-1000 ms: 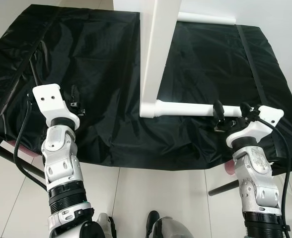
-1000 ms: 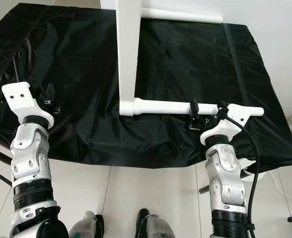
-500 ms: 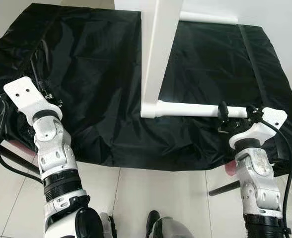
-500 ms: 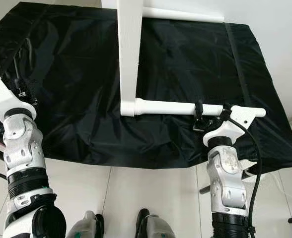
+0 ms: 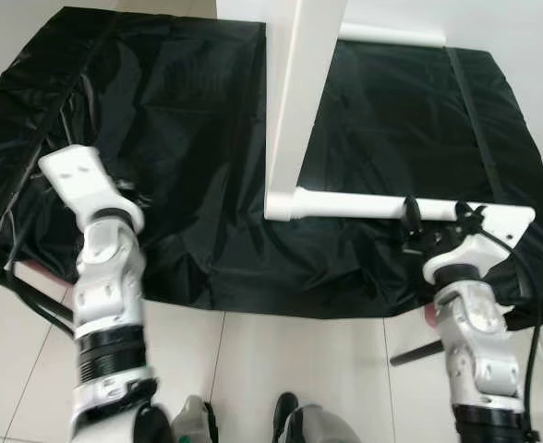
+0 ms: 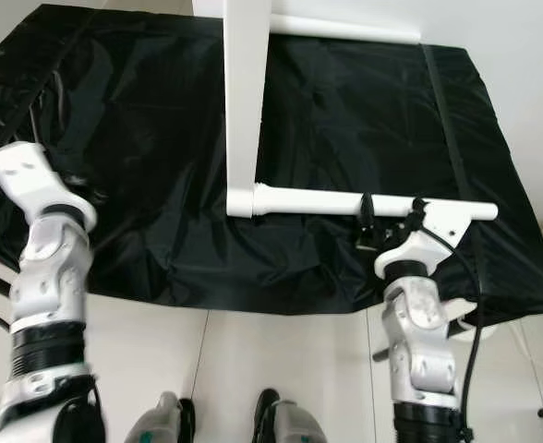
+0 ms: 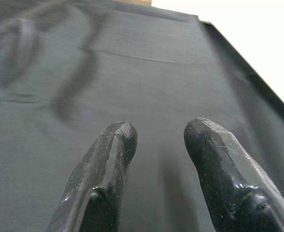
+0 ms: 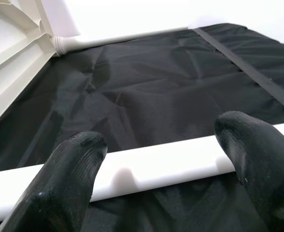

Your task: Building children table

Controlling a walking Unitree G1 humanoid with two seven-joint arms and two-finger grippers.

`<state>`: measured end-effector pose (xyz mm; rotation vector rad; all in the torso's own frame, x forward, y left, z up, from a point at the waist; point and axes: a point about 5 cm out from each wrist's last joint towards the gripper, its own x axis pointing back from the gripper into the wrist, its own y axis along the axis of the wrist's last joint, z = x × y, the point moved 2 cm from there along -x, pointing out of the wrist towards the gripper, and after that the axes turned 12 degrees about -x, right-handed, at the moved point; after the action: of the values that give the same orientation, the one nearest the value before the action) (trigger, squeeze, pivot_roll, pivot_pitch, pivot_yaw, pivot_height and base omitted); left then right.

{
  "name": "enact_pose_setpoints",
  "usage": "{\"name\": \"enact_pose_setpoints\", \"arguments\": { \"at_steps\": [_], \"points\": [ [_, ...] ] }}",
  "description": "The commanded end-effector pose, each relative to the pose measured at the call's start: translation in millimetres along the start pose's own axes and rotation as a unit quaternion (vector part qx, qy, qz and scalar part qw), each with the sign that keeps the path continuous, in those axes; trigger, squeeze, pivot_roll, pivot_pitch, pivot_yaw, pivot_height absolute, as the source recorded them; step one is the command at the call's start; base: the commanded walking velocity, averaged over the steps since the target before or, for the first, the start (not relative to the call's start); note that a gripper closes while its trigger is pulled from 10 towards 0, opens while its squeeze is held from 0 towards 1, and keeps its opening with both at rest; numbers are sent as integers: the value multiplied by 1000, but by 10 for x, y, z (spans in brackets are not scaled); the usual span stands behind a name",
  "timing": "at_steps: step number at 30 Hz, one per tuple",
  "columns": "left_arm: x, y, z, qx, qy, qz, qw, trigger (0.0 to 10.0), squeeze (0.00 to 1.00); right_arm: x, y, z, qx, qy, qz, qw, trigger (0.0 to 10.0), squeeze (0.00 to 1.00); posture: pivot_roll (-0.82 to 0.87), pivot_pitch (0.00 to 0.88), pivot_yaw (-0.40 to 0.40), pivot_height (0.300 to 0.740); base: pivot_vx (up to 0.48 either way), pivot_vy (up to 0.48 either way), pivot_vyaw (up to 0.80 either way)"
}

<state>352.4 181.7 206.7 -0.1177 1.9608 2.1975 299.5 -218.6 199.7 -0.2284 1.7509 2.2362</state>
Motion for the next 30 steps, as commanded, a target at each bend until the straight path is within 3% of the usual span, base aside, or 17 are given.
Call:
{"name": "enact_pose_setpoints", "arguments": {
  "at_steps": [1,7,11,16,17,24,28,30],
  "points": [
    [12,58,-8,-12,-14,-13,1000,10000,0,24,-26,-37,0,-6,6,1000,10000,0,81,195,-11,740,0,0,0],
    [66,92,-133,-79,-59,-22,995,10000,0,-12,-44,40,7,13,6,1000,10000,0,84,184,-7,740,0,0,0],
    [117,124,-272,-39,-150,-22,988,10000,0,-23,-61,53,8,16,6,1000,10000,0,86,177,-13,740,0,0,0],
    [108,124,-245,-51,-160,-21,986,10000,0,-28,-69,53,9,17,6,1000,10000,0,86,165,-9,740,0,0,0],
    [91,121,-222,-50,-150,-20,987,10000,1000,-30,-69,56,10,17,5,1000,10000,0,78,157,-5,740,0,0,0],
    [132,28,-172,-42,-80,-2,996,10000,1000,7,-92,80,23,21,2,1000,10000,0,71,143,-2,740,0,0,0],
    [187,6,-199,-48,-88,1,995,10000,1000,17,-116,92,23,21,4,999,10000,0,75,135,-9,740,0,0,0],
    [307,-12,-266,-43,-117,-1,992,10000,1000,33,-153,116,16,20,9,1000,10000,0,82,127,-15,740,0,0,0]
  ]
}}
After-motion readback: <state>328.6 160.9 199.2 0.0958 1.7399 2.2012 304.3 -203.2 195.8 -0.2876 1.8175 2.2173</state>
